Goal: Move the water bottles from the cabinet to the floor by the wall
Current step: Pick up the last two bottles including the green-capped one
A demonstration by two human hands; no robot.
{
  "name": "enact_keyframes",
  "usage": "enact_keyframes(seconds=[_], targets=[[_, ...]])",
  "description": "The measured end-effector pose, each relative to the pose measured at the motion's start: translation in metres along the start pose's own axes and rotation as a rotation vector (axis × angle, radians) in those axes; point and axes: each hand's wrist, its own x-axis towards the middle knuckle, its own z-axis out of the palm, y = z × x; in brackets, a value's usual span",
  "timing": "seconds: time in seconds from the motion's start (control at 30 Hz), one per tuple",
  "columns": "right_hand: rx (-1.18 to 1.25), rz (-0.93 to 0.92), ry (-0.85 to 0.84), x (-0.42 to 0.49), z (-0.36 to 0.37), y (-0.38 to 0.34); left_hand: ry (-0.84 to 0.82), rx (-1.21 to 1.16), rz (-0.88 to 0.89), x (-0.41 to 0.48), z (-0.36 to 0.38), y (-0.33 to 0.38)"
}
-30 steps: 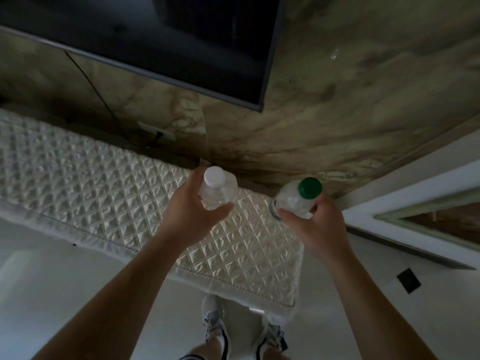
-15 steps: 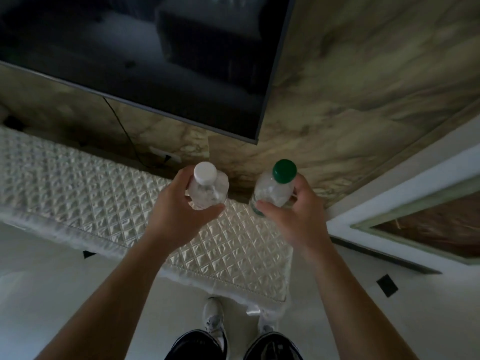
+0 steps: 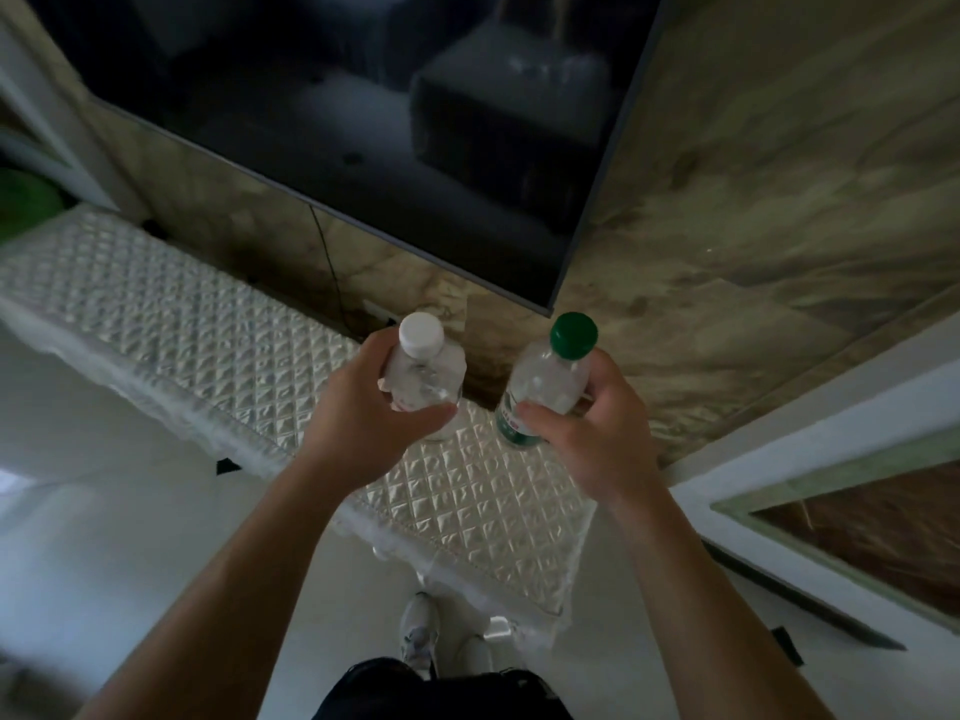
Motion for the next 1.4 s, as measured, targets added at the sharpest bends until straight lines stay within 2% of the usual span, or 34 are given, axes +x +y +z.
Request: enact_keyframes(seconds=[0.27, 0.53, 0.77, 1.0, 1.4], targets=[[-0.01, -0.061, -0.165, -0.023, -0.003, -0.018, 0.131, -0.016, -0.071, -0.041, -0.02, -0.001], [-0.029, -0.101, -0.287, -0.04, 0.034, -0.04, 0.181, -0.1, -0.11, -0.068, -0.056, -0.027], [-0.022, -0.093, -0.32, -0.052, 0.101, -0.065, 0.184, -0.103, -0.123, -0.082, -0.11, -0.06], [-0.019, -0.082, -0.311, -0.07, 0.194, -0.099, 0.19, -0.173, -0.126, -0.095, -0.197, -0.116], [-0.009, -0.134, -0.394, -0.077, 0.327, -0.159, 0.233, -0.212, -0.159, -0.099, -0.317, -0.195]])
